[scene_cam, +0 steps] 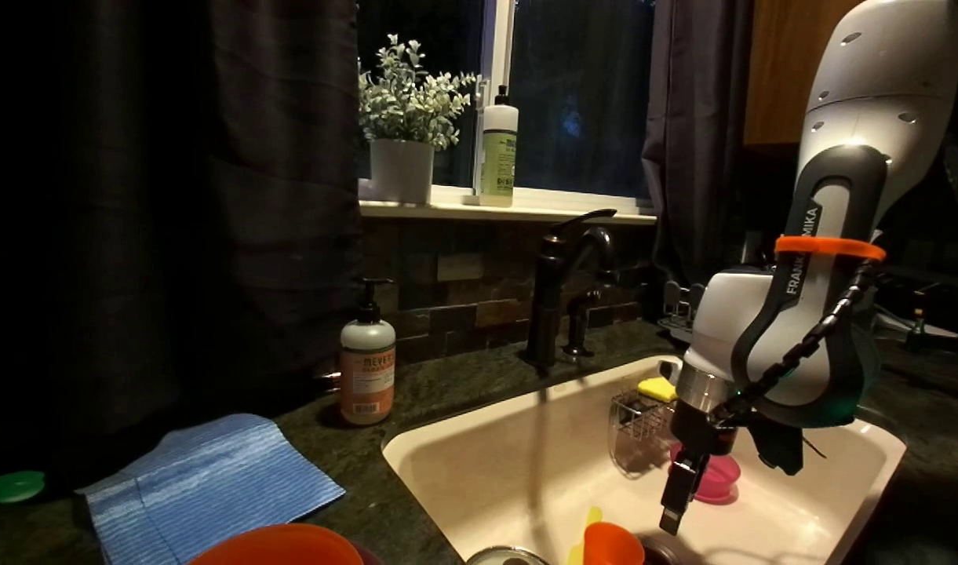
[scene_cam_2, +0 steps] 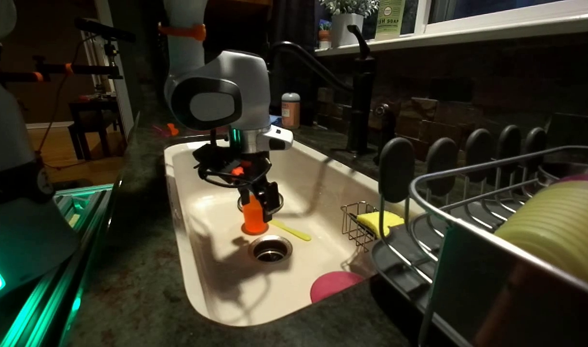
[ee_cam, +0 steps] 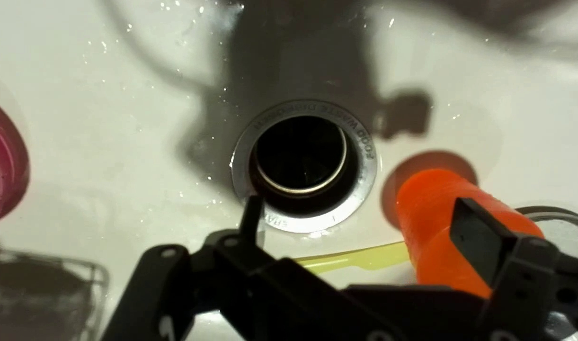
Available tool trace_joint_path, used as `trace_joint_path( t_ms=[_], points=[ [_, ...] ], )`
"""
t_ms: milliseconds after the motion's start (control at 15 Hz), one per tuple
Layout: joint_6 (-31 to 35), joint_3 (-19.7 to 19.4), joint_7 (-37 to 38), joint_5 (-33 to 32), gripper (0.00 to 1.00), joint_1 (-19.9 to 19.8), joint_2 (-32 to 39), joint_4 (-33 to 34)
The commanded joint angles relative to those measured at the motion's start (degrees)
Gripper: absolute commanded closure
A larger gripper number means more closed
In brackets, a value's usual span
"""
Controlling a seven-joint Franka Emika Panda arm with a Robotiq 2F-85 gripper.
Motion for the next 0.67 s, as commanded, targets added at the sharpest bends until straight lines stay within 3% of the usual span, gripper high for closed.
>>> trace_joint_path(
  t_ms=[0,600],
  points=[
    [3.74,-0.16,3.67,-3.46,0.00,-1.00,2.81,1.04],
    [6.06,2.28,8.24,-6.23,0.00,-3.04,7.59,4.80]
  ],
)
